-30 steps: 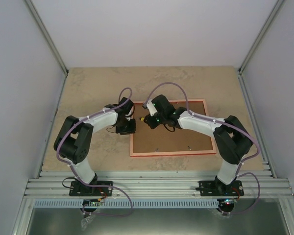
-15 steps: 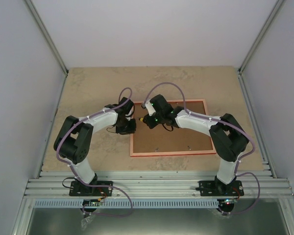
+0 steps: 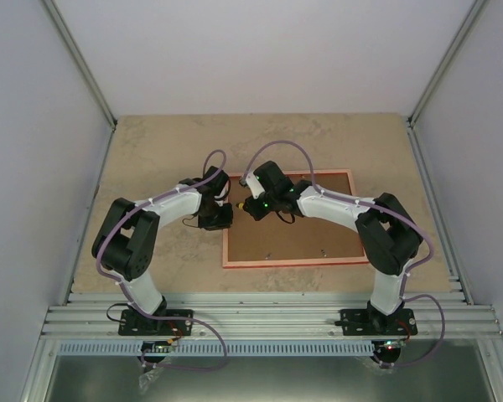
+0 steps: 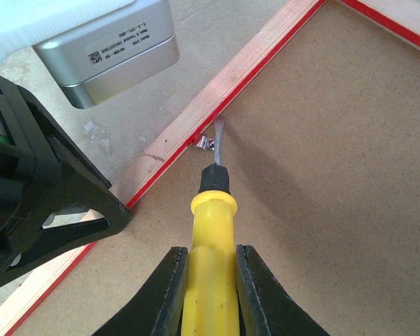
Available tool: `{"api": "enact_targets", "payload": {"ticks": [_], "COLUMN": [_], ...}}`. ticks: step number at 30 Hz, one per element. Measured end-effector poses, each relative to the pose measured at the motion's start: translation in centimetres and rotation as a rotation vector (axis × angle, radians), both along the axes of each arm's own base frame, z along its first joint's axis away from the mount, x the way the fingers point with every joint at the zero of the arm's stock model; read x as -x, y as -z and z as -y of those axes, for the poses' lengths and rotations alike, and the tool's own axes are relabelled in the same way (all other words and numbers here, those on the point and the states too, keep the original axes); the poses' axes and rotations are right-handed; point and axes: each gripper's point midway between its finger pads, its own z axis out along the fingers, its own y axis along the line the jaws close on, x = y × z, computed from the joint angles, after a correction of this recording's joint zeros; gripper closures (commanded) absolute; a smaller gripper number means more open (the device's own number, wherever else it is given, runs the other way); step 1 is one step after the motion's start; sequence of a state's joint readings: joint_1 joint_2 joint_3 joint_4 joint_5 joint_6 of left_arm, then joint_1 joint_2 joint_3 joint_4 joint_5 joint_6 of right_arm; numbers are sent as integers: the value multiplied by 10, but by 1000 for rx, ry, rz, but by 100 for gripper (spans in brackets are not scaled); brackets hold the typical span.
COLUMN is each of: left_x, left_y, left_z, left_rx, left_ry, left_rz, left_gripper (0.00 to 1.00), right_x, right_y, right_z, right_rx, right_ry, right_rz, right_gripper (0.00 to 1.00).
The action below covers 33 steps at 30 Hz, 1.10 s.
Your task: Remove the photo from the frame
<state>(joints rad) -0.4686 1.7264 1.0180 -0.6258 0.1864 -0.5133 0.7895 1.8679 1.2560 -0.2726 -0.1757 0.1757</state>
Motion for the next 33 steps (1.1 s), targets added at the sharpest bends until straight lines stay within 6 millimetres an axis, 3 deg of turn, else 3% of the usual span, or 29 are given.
{"api": "enact_targets", "payload": {"ticks": [33], "left_x": [0], "left_y": [1], "left_z": [0], "left_rx": [0], "left_ry": [-1], "left_rz": [2], "left_gripper": [85], "right_x": [17], "right_y": [-3], "right_z": [1], "right_rx": [86], "right_ry": [-124], "right_rz": [-17], "right_gripper": [100]}}
